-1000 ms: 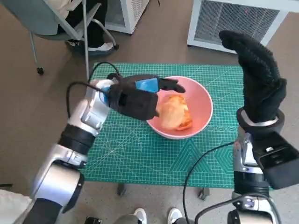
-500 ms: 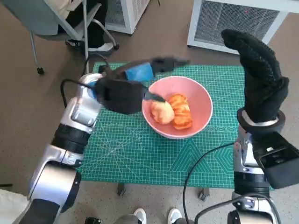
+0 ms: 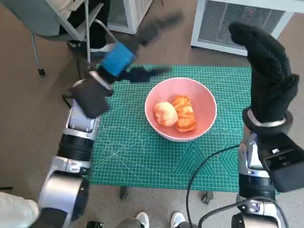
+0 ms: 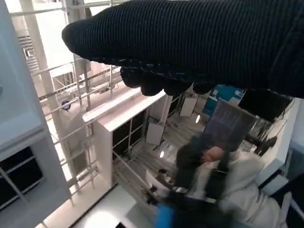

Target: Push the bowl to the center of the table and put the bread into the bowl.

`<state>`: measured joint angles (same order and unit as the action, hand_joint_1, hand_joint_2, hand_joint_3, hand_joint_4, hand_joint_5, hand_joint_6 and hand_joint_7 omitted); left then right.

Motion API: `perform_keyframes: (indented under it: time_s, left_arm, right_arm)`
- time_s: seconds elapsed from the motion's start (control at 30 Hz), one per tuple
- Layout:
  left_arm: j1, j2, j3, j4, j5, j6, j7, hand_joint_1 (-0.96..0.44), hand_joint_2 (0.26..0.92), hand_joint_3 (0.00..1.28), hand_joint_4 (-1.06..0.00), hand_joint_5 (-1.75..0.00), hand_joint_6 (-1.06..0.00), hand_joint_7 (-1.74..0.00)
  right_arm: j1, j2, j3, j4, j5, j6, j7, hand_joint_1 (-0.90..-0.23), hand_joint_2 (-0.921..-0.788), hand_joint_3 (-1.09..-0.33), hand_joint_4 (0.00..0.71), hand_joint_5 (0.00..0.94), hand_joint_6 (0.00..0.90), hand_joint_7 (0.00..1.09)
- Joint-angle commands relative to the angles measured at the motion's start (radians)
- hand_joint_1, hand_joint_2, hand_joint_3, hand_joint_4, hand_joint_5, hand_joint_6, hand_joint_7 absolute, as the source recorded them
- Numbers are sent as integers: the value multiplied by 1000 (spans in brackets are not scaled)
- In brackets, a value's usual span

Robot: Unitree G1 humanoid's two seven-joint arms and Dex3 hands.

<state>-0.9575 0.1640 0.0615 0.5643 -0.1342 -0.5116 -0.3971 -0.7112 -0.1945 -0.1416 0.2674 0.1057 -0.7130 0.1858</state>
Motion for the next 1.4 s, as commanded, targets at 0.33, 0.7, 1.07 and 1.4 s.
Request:
perform_keyframes:
  time_s: [0.33,0.7,1.07,1.4]
  left_arm:
    - [-12,-119,95,-30,-215,-120,-35,-611,921,586,-189,-6,0,-650]
    - [4,-108,80,-44,-200,-129,-59,-599,921,592,-203,-16,1,-607]
    - [20,-106,65,-49,-197,-117,-83,-603,921,592,-201,-17,1,-606]
    - [36,-99,59,-55,-181,-125,-95,-594,921,585,-191,-13,1,-609]
  right_arm:
    - [-38,-19,13,-61,-45,103,-28,-629,-921,-711,303,0,49,638]
    - [-42,-28,28,-51,-27,97,-6,-626,-921,-706,288,0,45,649]
    - [-22,-36,34,-65,-34,99,-8,-597,-921,-712,280,0,39,653]
    - [-20,-37,36,-74,-25,118,-5,-611,-921,-711,280,0,40,656]
